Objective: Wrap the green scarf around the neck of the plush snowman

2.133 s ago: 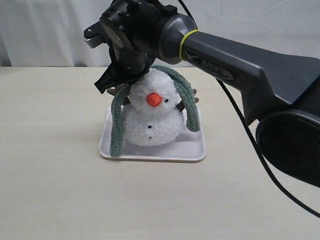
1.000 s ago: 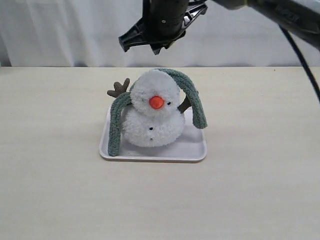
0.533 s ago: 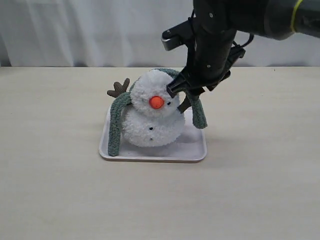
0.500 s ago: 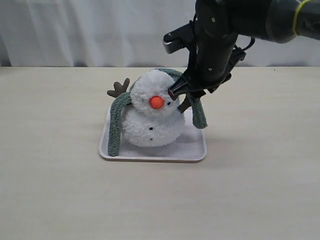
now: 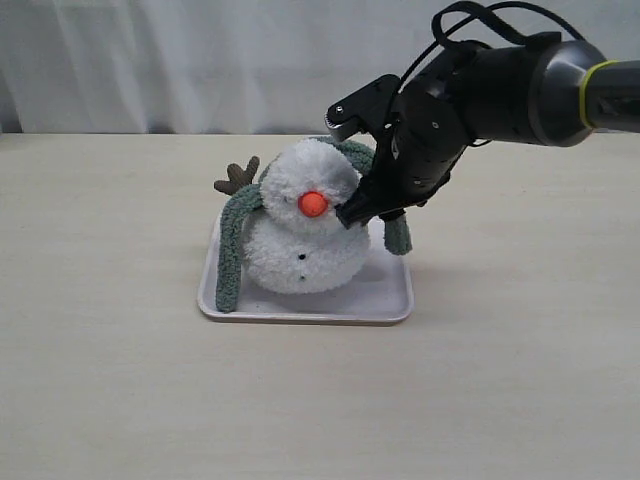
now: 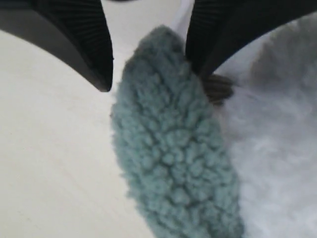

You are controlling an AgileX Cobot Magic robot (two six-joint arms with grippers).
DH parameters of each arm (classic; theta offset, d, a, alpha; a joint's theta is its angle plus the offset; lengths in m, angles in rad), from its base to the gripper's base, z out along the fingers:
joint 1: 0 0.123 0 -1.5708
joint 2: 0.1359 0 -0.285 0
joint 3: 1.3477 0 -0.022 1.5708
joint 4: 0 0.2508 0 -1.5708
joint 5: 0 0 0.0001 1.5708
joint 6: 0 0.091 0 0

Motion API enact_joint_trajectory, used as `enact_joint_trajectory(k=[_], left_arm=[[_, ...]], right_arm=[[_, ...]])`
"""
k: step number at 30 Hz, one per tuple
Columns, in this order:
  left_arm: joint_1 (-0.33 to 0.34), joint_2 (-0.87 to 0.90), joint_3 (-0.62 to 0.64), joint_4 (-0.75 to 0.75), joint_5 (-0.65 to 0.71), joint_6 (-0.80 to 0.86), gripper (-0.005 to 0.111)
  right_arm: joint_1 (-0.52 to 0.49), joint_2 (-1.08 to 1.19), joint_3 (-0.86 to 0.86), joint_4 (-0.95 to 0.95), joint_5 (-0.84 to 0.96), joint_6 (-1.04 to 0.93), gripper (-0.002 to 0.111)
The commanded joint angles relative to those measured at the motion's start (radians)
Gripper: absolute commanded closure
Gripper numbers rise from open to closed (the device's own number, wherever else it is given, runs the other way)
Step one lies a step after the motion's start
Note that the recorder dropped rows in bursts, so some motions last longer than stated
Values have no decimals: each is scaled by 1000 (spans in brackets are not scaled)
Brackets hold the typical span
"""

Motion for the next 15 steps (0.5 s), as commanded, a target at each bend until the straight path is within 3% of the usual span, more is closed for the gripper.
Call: enact_joint_trajectory(k=[1,5,11,15], left_arm=[[-5,-3,3,-4,-9,-6,107],[-5,-3,3,-4,-9,-6,107],[-5,-3,3,-4,-9,-6,107],[-5,-3,3,-4,-6,-6,107]], right_arm=[[-5,-5,21,19,-59,-5,75],[-5,-5,21,21,-18,-5,103],[-1,-5,9,98,57,-28,104],[-1,-5,-29,258,172,-155,104]])
